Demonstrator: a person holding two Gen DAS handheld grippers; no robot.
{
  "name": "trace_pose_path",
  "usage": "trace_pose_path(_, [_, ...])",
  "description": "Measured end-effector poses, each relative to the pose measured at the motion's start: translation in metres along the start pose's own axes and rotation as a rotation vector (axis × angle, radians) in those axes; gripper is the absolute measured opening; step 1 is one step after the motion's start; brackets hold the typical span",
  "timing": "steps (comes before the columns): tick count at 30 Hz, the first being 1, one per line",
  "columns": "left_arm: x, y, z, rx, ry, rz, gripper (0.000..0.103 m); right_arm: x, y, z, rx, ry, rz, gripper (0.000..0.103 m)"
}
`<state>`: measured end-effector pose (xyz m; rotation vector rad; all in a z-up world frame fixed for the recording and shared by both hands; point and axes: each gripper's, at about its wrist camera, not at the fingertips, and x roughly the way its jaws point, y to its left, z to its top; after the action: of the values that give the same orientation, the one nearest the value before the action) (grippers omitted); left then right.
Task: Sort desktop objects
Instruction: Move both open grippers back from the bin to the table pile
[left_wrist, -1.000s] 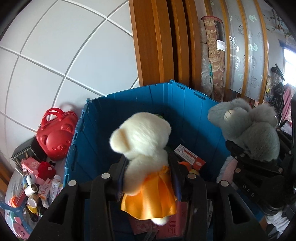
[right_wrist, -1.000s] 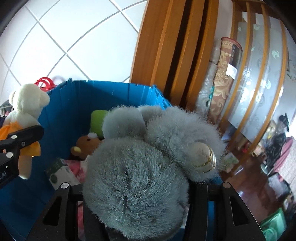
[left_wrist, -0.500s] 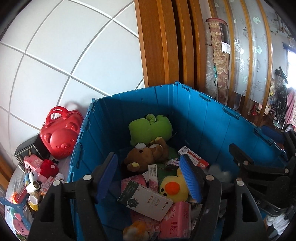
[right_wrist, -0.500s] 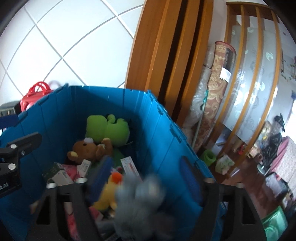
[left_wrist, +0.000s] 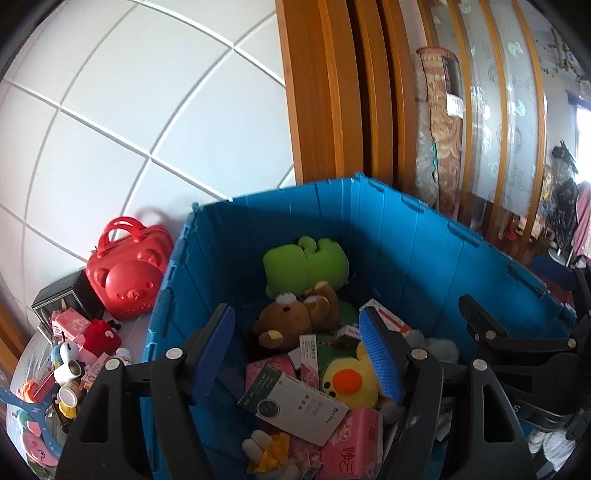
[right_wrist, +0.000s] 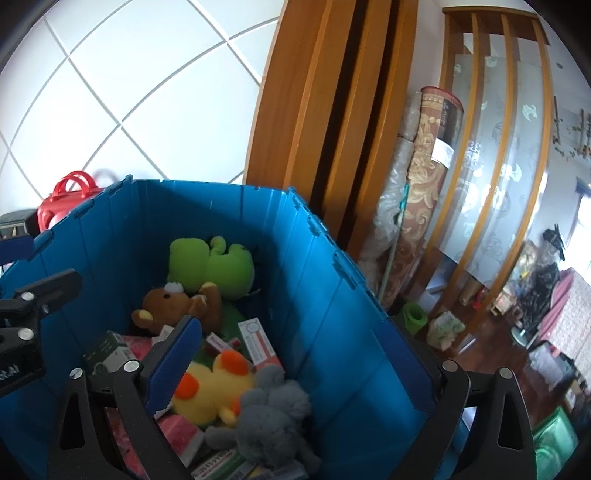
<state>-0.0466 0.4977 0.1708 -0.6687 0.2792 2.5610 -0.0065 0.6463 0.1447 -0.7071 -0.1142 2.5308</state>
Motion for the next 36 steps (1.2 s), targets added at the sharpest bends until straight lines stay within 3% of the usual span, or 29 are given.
trace_pose_path(4, [-0.019,0.016,-0.003,-0.049,-0.050,-0.016,0.070,-0.003,-0.004,-0.002,0.035,-0.015,0.008,0.103])
trace_pose_path(9, [-0.045,0.041,-0.009,-0.078,-0.107,0.003,0.072,-0.016,0.002,-0.005,0.069,-0.009,0.077,0.103])
trace_pose_path(11, [-0.057,0.054,-0.013,-0.095,-0.135,0.021,0.082,-0.029,0.013,-0.004,0.057,-0.035,0.087,0.103])
trace_pose_path(14, [-0.076,0.078,-0.020,-0.125,-0.187,0.058,0.084,-0.057,0.036,0.004,0.041,-0.088,0.132,0.103])
trace_pose_path(18, [-0.091,0.122,-0.034,-0.185,-0.198,0.073,0.085,-0.093,0.071,0.015,0.057,-0.164,0.230,0.103])
trace_pose_path(24, [-0.104,0.213,-0.073,-0.265,-0.145,0.151,0.085,-0.131,0.154,0.031,0.034,-0.230,0.364,0.103])
trace_pose_path(31, [-0.103,0.317,-0.141,-0.271,-0.003,0.275,0.085,-0.141,0.265,0.031,-0.027,-0.182,0.512,0.103])
trace_pose_path(36, [-0.095,0.376,-0.193,-0.301,0.121,0.299,0.085,-0.133,0.341,0.012,-0.103,-0.122,0.579,0.103])
